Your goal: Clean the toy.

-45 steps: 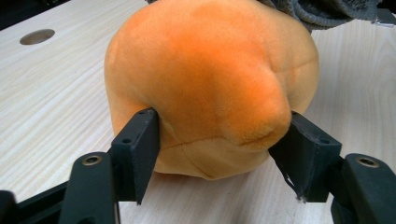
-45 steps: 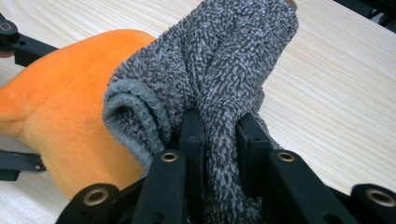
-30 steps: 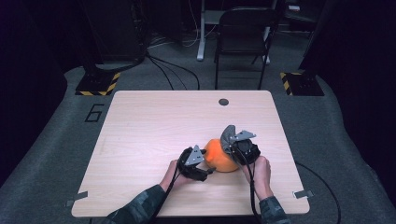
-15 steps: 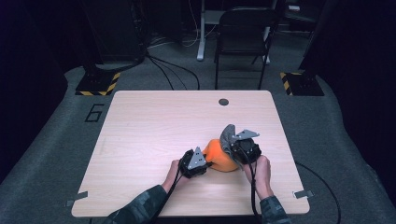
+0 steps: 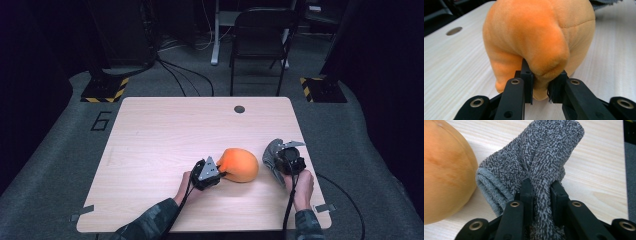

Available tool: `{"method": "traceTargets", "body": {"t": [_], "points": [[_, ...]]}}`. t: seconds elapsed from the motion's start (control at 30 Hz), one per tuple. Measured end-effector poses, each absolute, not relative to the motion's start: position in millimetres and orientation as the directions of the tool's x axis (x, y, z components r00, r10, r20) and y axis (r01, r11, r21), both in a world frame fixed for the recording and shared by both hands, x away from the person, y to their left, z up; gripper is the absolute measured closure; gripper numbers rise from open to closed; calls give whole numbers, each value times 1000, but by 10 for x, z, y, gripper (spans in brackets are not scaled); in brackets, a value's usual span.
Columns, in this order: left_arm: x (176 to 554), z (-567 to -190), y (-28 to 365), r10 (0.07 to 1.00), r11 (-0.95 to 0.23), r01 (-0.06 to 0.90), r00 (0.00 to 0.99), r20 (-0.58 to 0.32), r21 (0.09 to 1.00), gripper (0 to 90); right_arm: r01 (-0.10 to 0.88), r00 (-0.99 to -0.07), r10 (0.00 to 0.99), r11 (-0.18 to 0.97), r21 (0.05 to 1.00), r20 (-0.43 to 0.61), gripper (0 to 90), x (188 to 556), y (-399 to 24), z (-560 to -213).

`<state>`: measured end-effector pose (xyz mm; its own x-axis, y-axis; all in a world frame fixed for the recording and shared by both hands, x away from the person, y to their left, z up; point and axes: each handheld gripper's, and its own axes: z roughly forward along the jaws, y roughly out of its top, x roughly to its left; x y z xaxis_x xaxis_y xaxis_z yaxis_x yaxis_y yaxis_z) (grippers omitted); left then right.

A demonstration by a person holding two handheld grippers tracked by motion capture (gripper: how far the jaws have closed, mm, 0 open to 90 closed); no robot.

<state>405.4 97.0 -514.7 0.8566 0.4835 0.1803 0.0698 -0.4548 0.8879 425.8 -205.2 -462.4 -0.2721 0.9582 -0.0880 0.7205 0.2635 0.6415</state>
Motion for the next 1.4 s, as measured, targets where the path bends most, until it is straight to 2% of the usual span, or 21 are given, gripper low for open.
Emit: {"method": "traceTargets", "body": {"t": [0.2,0.3,0.47,0.63,0.73,1.0,1.17,1.4], "points": [[4024,-5117,988,498,-398,39,848,180,917,804,722,-265,961,254,643,-82,755,4257,-2087,-4621],[4027,-5041,1018,505,-355,62,852,135,933,808,718,-266,960,254,648,-81,755,4255,-2096,-4607],[4020,-4824,1101,518,-267,139,855,21,954,806,711,-258,963,245,659,-80,755,4240,-2115,-4564],[4019,-4630,1170,515,-214,244,851,-103,946,803,690,-265,961,246,681,-79,756,4206,-2100,-4455],[4022,-4575,1183,525,-214,298,838,-148,930,801,668,-271,959,250,701,-84,755,4171,-2064,-4357],[4073,-4618,1181,541,-182,447,789,-290,876,795,561,-355,926,323,762,-132,755,3985,-1795,-3929],[4092,-4642,1181,549,-182,471,777,-308,863,792,490,-449,883,369,790,-134,755,3822,-1457,-3708],[4122,-4728,1150,560,-184,514,755,-340,838,785,434,-558,819,426,794,-134,755,3738,-1025,-3685]]}}
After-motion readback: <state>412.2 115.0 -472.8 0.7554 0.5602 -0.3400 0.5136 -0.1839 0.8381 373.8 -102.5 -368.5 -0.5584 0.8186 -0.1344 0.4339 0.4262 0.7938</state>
